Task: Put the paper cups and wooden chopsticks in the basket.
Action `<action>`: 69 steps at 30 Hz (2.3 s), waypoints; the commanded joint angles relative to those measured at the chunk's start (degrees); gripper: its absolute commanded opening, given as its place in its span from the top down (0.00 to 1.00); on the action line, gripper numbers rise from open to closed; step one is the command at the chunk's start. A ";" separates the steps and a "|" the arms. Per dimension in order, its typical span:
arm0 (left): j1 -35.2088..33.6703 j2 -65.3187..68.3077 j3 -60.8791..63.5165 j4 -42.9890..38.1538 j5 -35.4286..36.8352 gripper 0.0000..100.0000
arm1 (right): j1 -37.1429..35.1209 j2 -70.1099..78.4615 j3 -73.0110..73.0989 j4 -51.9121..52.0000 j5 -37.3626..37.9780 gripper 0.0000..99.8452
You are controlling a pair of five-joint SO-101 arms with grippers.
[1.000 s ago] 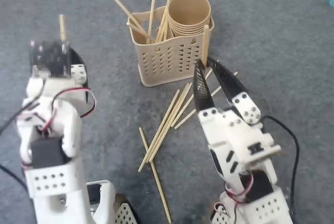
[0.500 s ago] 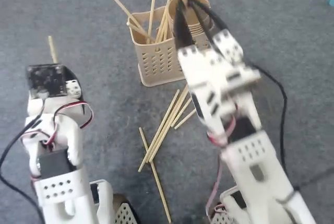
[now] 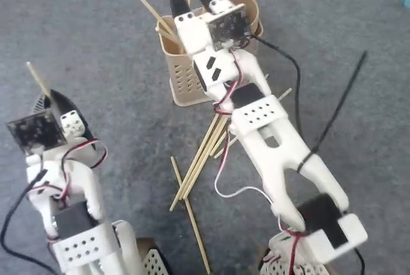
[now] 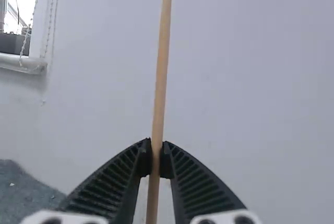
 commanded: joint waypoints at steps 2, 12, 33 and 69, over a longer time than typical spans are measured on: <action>-0.26 -6.77 2.68 -1.58 0.44 0.99 | 1.98 1.89 -3.16 -0.84 -0.79 0.91; 0.00 -12.31 4.44 -4.57 0.62 0.99 | 4.53 -10.51 4.22 12.53 -9.14 0.90; 23.56 0.35 4.79 -52.13 0.79 0.99 | 6.29 -64.92 43.52 71.96 -15.03 0.99; 33.67 66.46 -40.22 -35.96 0.79 0.87 | 14.29 -95.16 80.97 60.09 -12.75 0.99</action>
